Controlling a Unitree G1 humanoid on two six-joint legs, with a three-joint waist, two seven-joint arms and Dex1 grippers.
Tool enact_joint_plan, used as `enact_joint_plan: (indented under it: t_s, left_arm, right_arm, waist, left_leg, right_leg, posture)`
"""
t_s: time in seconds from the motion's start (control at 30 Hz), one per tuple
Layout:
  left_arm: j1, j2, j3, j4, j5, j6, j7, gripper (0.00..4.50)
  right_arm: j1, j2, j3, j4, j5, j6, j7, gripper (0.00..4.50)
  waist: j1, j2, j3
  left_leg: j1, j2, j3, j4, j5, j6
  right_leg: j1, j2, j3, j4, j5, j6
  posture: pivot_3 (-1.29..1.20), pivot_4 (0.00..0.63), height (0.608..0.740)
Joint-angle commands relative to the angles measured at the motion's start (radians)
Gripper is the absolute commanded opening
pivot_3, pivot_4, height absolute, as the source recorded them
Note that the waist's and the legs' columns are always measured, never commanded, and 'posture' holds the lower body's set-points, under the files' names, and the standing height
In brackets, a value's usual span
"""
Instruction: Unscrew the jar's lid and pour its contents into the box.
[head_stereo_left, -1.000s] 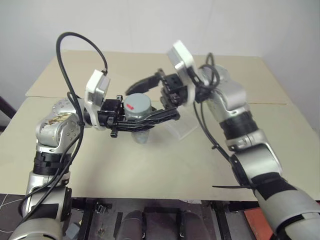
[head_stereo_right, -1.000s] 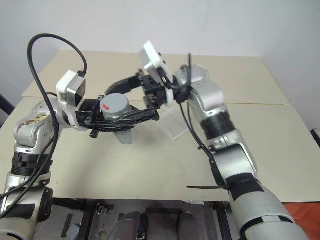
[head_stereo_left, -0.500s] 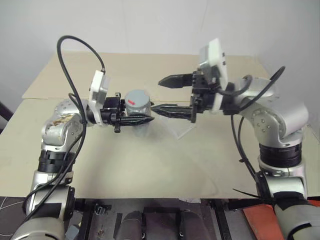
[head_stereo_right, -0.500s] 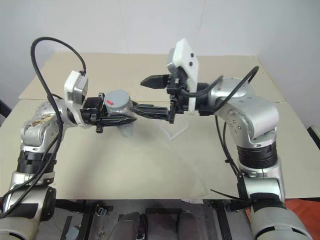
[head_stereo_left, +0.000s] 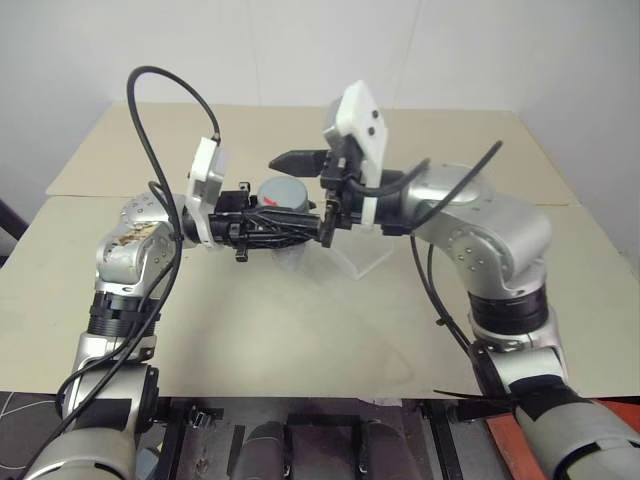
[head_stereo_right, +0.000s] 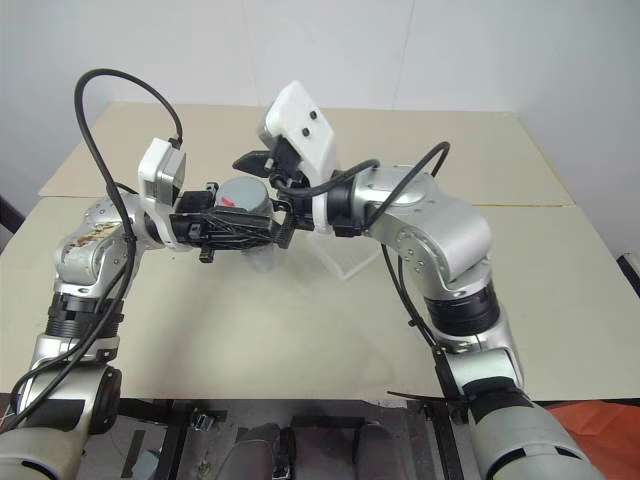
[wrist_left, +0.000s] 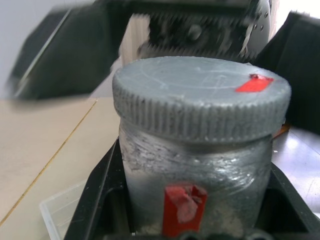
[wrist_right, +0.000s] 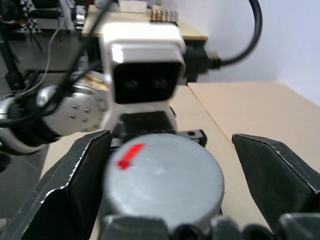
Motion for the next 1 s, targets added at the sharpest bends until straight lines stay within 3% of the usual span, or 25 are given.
enact_joint_plan:
  t_s: [0.03, 0.3, 0.53, 1.0]
  left_arm:
    - [0.0, 0.013, 0.011, -0.061, -0.023, 0.008, -0.01, 1.99]
    - [0.024, 0.042, 0.029, -0.101, -0.037, 0.027, -0.011, 1.99]
    - [0.04, 0.054, 0.041, -0.118, -0.051, 0.03, -0.009, 1.99]
    - [0.018, 0.037, 0.044, -0.047, -0.014, -0.002, -0.004, 1.99]
  right_arm:
    - [-0.017, 0.006, -0.034, 0.03, -0.007, -0.042, -0.005, 4.46]
    - [-0.022, -0.068, -0.138, 0.102, 0.041, -0.048, 0.048, 4.46]
    - [0.008, -0.194, -0.131, 0.141, 0.028, -0.1, 0.106, 4.46]
    - [0.083, -0.3, -0.16, 0.047, 0.065, -0.086, 0.178, 4.46]
  waist:
    - [0.0, 0.0, 0.0]
    - [0.0, 0.0, 0.0]
    - [0.0, 0.0, 0.0]
    - [0.0, 0.0, 0.0]
  left_leg:
    - [0.0, 0.0, 0.0, 0.0, 0.0, 0.0]
    - [0.0, 0.0, 0.0, 0.0, 0.0, 0.0]
    - [0.0, 0.0, 0.0, 0.0, 0.0, 0.0]
    - [0.0, 0.0, 0.0, 0.0, 0.0, 0.001]
  right_leg:
    - [0.0, 0.0, 0.0, 0.0, 0.0, 0.0]
    - [0.0, 0.0, 0.0, 0.0, 0.0, 0.0]
    - [0.0, 0.0, 0.0, -0.001, 0.0, 0.0]
    - [0.0, 0.0, 0.001, -0.001, 0.0, 0.0]
  posture:
    - [0.0, 0.15, 0.74]
    - [0.0, 0.15, 0.74]
    - [0.0, 0.15, 0.74]
    - [0.0, 0.15, 0.74]
